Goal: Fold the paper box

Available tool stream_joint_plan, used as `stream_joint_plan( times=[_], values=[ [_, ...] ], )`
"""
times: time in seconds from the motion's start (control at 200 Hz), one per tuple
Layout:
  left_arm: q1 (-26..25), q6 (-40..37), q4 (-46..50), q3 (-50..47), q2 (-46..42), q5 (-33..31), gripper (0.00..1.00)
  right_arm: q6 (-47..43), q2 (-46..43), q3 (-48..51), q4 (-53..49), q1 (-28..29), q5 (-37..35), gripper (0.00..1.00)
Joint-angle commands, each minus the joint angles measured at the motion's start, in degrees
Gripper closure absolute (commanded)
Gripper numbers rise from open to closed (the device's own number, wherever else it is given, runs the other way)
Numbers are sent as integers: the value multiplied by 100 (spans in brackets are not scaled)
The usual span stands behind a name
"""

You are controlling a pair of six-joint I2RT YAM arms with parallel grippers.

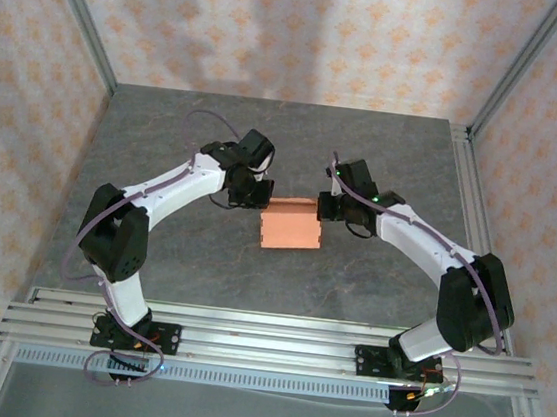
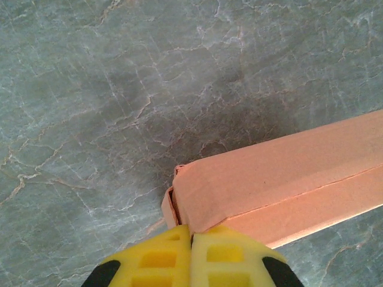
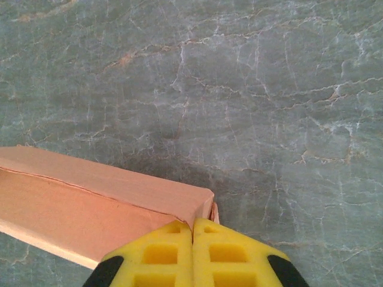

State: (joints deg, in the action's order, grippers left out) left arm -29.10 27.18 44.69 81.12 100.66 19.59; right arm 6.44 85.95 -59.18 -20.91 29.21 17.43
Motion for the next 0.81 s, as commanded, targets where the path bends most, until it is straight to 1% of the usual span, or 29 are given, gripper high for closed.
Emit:
stream_joint_plan(
  times=[0.0,0.205,0.27,0.506,0.716,0.731,0.751,0.801],
  values=[
    [19,103,37,-115,-37,84,98,31,-313,222,279,41,9,99],
    [12,42,75,-19,-62,78,98,-68,-543,508,793,41,-184,100],
    [15,46,51,-9,-81,109,97,-98,-601,640,1017,41,-269,100],
    [16,62,-90,-41,-315,62,66,-207,-720,1068,1743,48,-354,100],
    [17,0,-440,-209,-622,70,55,-359,-813,1396,2274,45,-416,100],
    [18,-13,-493,-235,-659,73,53,-370,-816,1411,2300,46,-422,100],
    [14,-19,-565,-261,-708,78,47,-394,-818,1429,2337,45,-425,100],
    [18,-15,-791,-405,-871,52,44,-419,-856,1497,2455,49,-423,100]
  ],
)
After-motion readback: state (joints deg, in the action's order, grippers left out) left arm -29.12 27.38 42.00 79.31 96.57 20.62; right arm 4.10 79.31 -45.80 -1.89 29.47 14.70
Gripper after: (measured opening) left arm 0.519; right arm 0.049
